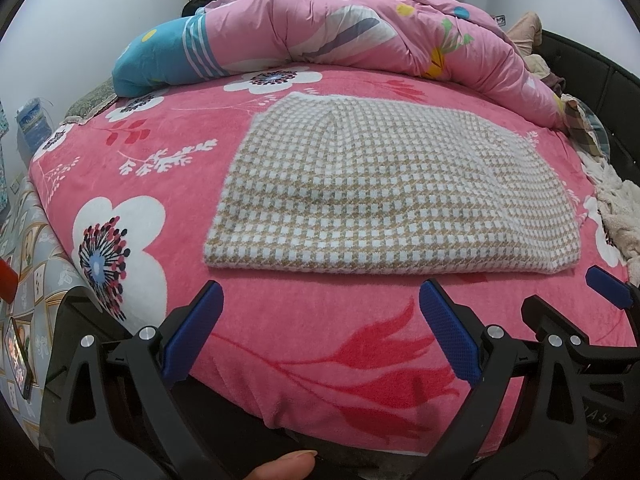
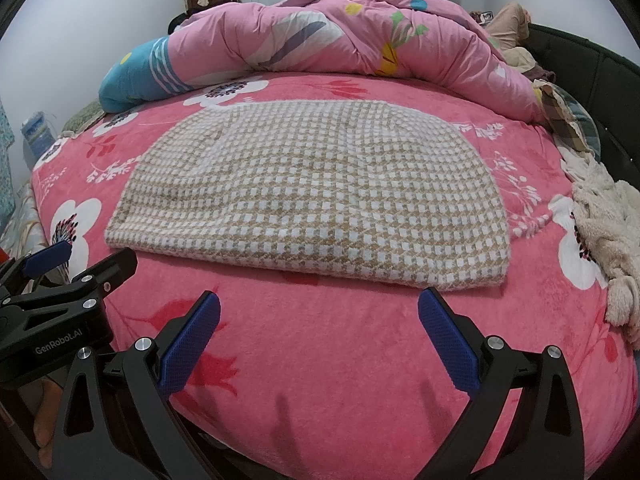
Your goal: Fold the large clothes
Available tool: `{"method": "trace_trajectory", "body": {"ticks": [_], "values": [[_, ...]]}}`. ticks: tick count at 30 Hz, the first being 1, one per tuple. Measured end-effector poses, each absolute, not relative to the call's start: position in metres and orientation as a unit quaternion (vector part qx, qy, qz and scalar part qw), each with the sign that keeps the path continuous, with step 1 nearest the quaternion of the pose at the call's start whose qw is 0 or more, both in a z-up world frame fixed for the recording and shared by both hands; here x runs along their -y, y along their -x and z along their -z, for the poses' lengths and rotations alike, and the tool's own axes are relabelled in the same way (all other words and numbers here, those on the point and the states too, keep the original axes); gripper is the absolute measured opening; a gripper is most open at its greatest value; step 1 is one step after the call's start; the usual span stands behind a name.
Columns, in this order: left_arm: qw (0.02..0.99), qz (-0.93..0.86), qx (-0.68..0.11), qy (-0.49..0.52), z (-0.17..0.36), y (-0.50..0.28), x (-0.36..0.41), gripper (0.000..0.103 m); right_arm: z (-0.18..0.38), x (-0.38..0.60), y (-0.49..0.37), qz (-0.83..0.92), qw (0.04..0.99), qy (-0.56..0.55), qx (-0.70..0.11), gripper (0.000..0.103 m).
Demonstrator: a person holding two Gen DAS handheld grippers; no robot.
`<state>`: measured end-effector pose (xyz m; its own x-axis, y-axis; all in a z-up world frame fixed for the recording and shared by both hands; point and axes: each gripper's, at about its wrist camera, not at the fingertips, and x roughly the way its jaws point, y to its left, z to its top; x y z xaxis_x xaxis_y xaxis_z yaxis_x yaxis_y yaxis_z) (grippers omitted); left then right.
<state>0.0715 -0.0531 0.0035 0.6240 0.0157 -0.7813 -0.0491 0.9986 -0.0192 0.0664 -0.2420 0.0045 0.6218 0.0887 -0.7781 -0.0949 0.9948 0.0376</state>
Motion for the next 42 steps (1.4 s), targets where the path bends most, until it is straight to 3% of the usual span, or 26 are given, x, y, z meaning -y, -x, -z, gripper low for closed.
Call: {"method": "trace_trajectory", "body": {"ticks": [42], "values": [[0.903,-0.025,-0.428,0.017,-0.0050,-0.0722,0.0505,0.095,-0.0056,0.2395,-0.0675,-0.051,0.901,0.004,-0.430,0.096]]}}
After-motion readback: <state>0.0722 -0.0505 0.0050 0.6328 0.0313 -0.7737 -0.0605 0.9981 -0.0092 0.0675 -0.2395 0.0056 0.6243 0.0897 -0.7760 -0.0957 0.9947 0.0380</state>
